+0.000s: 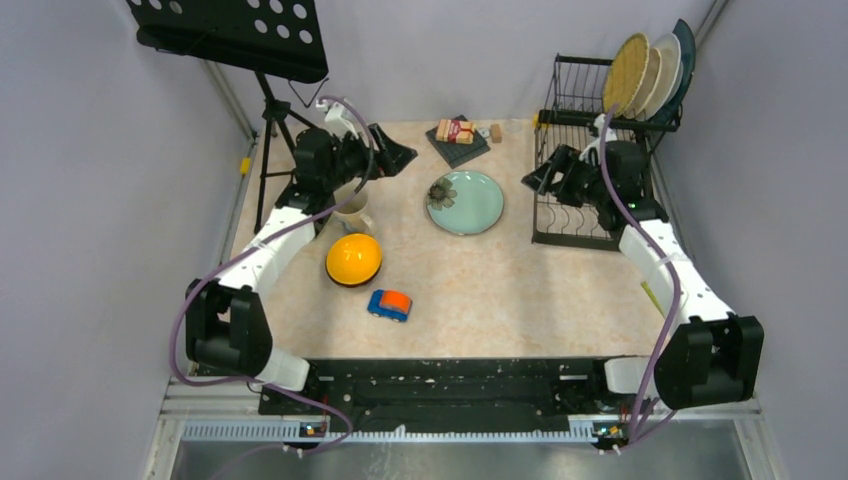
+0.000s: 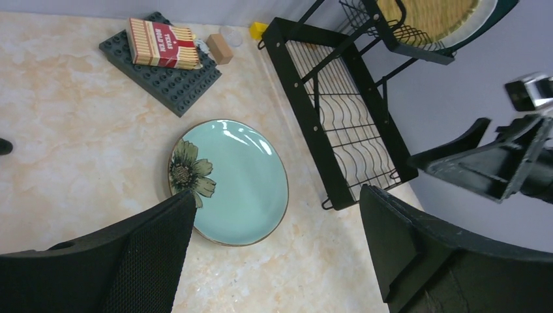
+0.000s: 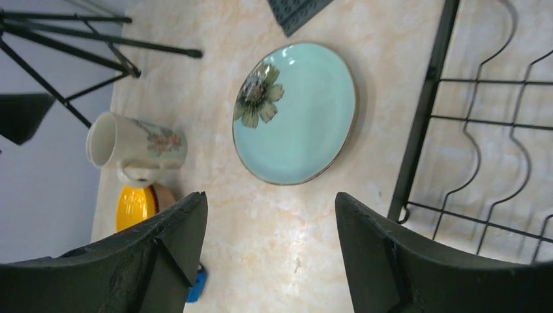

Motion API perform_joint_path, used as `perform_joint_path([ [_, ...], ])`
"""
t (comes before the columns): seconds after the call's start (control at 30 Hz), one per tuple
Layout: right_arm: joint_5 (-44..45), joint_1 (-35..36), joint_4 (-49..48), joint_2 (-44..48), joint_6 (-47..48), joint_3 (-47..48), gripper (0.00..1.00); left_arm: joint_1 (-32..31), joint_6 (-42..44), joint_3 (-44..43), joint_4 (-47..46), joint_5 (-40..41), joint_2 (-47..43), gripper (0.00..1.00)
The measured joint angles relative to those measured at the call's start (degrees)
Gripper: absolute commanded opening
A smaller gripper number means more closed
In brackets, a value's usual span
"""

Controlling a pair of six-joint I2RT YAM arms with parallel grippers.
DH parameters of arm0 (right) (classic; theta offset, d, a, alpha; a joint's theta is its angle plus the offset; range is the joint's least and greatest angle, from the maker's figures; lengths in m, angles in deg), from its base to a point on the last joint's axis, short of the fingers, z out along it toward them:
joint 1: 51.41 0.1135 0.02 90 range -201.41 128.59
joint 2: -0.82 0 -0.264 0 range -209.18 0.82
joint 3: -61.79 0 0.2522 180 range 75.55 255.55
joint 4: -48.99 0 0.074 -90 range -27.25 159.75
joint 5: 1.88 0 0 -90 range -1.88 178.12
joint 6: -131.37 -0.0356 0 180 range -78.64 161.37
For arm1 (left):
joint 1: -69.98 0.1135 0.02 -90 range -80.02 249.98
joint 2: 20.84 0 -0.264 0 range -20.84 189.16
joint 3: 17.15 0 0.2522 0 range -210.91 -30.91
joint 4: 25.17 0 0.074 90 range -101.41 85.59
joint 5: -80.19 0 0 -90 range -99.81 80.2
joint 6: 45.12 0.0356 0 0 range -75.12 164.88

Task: Load the mixed dishes into the dish rack
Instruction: Pick up the plate at the center of the board.

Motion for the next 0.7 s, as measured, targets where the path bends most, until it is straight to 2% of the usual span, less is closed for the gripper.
perform_joint_path([
  [0.17,0.9,5.0,2.5,-1.0,0.1,-0.1,0.76,1.2,-3.8,0.2,-3.2,-2.7,-0.5,0.99],
  [0.43,5.7,7.2,6.0,-1.2,0.1,-0.1,0.82,7.1,-16.6,2.4,-16.7,-12.4,0.8,0.98],
  [0.5,6.3,7.2,6.4,-1.2,0.0,-0.1,0.82,7.3,-18.3,2.4,-17.6,-13.9,1.8,0.94],
  [0.6,6.6,7.2,6.4,-1.2,-0.4,-0.1,0.83,7.0,-18.5,2.4,-17.9,-15.5,3.1,0.93],
  [0.7,6.3,7.2,5.2,-1.2,-1.1,-0.5,0.82,6.0,-15.0,1.1,-12.0,-14.3,3.5,0.94],
])
